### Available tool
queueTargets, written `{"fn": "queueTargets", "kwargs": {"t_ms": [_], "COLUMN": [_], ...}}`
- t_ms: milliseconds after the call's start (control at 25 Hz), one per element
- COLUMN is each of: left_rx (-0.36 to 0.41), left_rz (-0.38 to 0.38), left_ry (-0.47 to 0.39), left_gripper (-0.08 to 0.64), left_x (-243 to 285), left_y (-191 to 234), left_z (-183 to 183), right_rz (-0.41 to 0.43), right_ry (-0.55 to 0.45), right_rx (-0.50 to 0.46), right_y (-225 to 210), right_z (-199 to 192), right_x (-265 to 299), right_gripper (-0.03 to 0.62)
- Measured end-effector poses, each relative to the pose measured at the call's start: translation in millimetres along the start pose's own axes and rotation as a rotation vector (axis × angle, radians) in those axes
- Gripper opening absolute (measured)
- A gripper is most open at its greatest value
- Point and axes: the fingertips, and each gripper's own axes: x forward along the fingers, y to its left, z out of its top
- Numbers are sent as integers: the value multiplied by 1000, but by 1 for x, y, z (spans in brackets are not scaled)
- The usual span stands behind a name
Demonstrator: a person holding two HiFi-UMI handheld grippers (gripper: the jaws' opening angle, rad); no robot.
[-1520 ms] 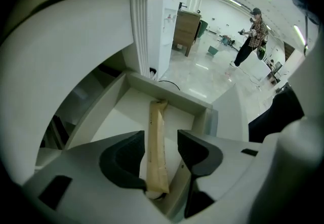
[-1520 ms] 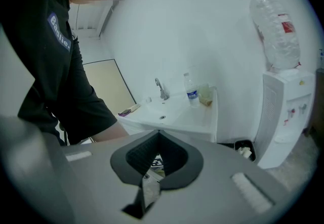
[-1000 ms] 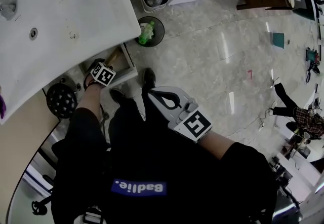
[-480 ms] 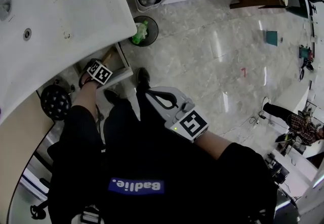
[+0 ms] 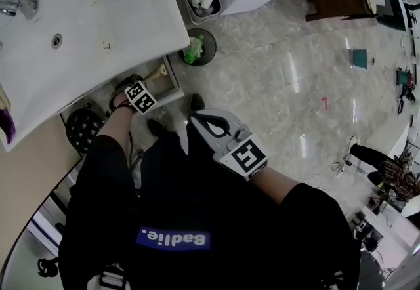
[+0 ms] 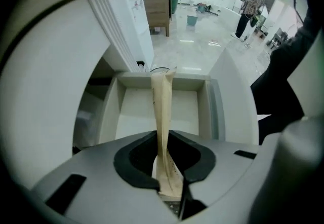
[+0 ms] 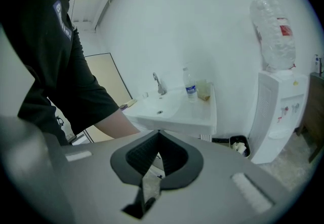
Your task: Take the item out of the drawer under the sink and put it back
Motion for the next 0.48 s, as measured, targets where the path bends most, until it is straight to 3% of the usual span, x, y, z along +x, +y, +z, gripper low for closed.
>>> {"fn": "queueTargets", "kwargs": {"t_ms": [160,480], "left_rx": [63,57], "left_rz": [17,50], "left_ry": [-26,-97], "left_gripper": [64,64], "left_x": [-32,-92], "left_y": [-1,-10], "left_z": [8,20], "right_rz": [-13,-31], "right_ry": [-44,-90], "right_rx": [0,-3], "right_y": [5,16], "right_z": [17,34], "right_x": [-7,-20], "right_gripper": [-8,-8]}}
